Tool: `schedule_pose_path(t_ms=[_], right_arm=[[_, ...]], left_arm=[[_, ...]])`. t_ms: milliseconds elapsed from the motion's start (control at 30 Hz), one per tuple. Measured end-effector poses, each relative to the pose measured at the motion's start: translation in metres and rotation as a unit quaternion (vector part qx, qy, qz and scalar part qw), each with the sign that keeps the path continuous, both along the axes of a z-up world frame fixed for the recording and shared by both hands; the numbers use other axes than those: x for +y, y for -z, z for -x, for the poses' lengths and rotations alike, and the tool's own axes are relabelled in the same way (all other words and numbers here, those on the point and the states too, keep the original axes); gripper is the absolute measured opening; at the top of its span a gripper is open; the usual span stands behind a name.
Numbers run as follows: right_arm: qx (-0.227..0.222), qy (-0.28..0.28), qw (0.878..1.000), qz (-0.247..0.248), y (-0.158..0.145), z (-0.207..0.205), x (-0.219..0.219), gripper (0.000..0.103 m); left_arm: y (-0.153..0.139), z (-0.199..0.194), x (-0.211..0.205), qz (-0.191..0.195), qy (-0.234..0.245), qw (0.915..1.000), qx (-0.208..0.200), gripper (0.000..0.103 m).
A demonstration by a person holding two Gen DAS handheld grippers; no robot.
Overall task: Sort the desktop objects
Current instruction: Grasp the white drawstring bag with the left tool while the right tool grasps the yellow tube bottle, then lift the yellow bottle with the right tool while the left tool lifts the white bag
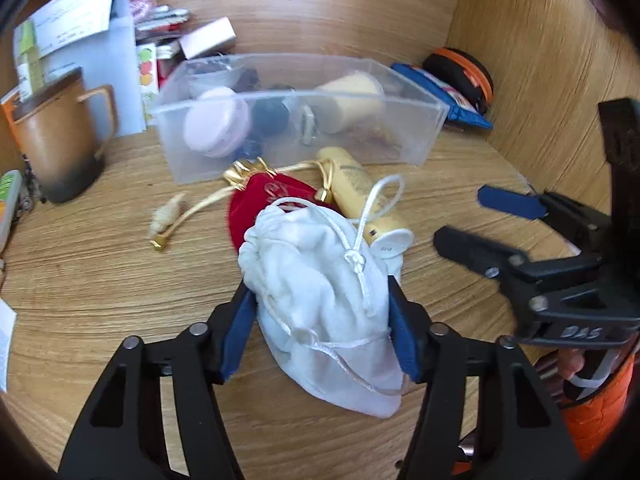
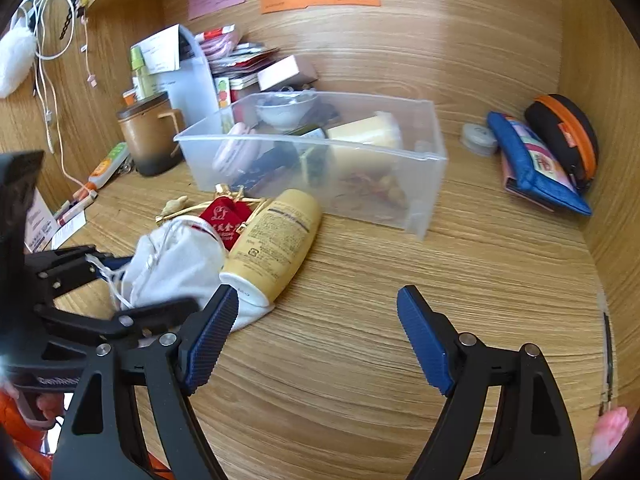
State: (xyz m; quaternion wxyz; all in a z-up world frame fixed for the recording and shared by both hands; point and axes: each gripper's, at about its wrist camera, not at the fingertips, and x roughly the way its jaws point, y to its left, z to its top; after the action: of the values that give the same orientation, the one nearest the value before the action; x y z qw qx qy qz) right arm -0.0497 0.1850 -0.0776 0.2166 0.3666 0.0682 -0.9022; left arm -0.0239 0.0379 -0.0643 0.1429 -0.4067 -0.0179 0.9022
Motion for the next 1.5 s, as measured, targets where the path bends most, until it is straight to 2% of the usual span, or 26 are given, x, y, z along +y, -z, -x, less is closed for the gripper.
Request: schedule_pose_path(t_ms=[267,533,633,733,867,967,1133,1433,1500], right_arm=[[-0.029,-0.024,0.999,-0.005,0.009,0.015,-0.027,0.079],[-0.051,-0.022,0.998,-0.035,0.016,0.034,-0.053,0.078],[-0.033,-0.017,0.998,-0.057,0.015,0.037,-0.061,0.072],[-0.042,-0.02,0.996,-0.073,0.019,0.045,-0.065,0.061],[-0.05,-0.024,0.996,-0.066,0.017,0.054,-0.064,0.06],[-0.07,-0.027,0.996,-0.039,0.02,0.059,-0.059,0.055],[-0.079,-0.038,0.996,-0.035,0.022,0.055,-0.05,0.046],[-0.078,-0.048,0.995,-0.025,0.017,0.059,-0.037,0.037],[-0.072,-0.049,0.996,-0.023,0.014,0.062,-0.034,0.031]], left_arm=[[-0.011,-0.009,-0.038,-0.009,-0.034,0.9991,0.022,0.058],[-0.016,-0.011,-0.08,-0.012,-0.071,0.9965,0.042,0.058],[-0.015,-0.007,-0.089,-0.016,-0.073,0.9963,0.041,0.058],[-0.013,-0.003,-0.093,-0.021,-0.067,0.9967,0.041,0.058],[-0.011,0.004,-0.092,-0.025,-0.058,0.9972,0.04,0.058],[-0.009,0.007,-0.091,-0.027,-0.053,0.9976,0.037,0.058],[-0.007,0.009,-0.085,-0.023,-0.047,0.9981,0.034,0.058],[-0.013,0.013,-0.075,-0.02,-0.043,0.9981,0.038,0.058],[-0.016,0.014,-0.07,-0.017,-0.039,0.9982,0.041,0.058]])
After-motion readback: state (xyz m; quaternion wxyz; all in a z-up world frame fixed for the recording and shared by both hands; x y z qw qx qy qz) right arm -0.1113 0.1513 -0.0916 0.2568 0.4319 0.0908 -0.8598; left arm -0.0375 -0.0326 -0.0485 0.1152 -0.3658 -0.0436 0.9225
